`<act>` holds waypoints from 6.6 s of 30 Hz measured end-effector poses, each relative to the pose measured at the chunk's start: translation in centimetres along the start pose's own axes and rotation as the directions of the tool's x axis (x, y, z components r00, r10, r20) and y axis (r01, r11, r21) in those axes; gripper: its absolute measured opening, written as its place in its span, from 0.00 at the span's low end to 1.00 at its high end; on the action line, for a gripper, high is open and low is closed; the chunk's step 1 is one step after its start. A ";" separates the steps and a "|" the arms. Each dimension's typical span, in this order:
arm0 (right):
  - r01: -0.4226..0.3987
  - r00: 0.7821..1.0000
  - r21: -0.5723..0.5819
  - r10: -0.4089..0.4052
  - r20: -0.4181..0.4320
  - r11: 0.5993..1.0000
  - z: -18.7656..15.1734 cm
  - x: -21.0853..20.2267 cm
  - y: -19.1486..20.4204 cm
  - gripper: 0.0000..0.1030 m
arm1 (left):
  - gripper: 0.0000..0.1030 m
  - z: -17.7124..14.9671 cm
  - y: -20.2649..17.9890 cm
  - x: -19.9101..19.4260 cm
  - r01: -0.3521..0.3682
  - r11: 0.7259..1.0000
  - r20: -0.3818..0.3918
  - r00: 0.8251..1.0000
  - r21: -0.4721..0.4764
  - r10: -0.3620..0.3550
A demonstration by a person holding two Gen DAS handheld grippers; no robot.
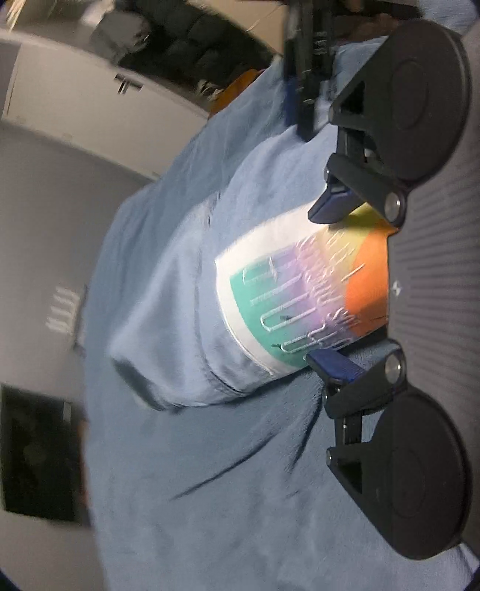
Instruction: Fold large clothes
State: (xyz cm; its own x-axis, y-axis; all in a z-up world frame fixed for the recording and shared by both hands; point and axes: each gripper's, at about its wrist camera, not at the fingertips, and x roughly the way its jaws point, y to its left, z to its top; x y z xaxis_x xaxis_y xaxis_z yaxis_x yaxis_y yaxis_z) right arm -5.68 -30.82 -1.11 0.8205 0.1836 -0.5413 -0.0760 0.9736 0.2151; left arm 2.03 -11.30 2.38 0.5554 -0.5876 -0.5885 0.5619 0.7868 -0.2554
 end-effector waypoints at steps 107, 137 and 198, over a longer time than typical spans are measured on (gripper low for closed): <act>-0.134 0.980 -0.039 0.138 0.143 0.990 -0.3 1.1 -2.0 0.52 | 0.76 9.0 0.7 3.0 -0.248 0.967 0.098 0.962 -0.064 0.254; 0.029 0.964 -0.177 -0.075 -0.257 0.984 -6.0 -2.1 2.3 0.93 | 0.99 -8.0 -9.9 -1.0 -0.342 0.938 -0.091 0.937 -0.053 0.336; 0.040 0.955 -0.136 -0.078 -0.288 0.990 -6.0 -1.5 1.7 0.92 | 0.99 -8.0 -9.8 -0.4 -0.336 0.941 -0.107 0.938 -0.049 0.329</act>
State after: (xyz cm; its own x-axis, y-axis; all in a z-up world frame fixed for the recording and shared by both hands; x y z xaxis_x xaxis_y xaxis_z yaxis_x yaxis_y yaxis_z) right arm -10.44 -28.62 -4.82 0.6263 0.1380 -0.7673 -0.1191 0.9896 0.0807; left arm -8.62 -17.27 -1.03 0.6402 -0.2722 -0.7184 0.3120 0.9466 -0.0806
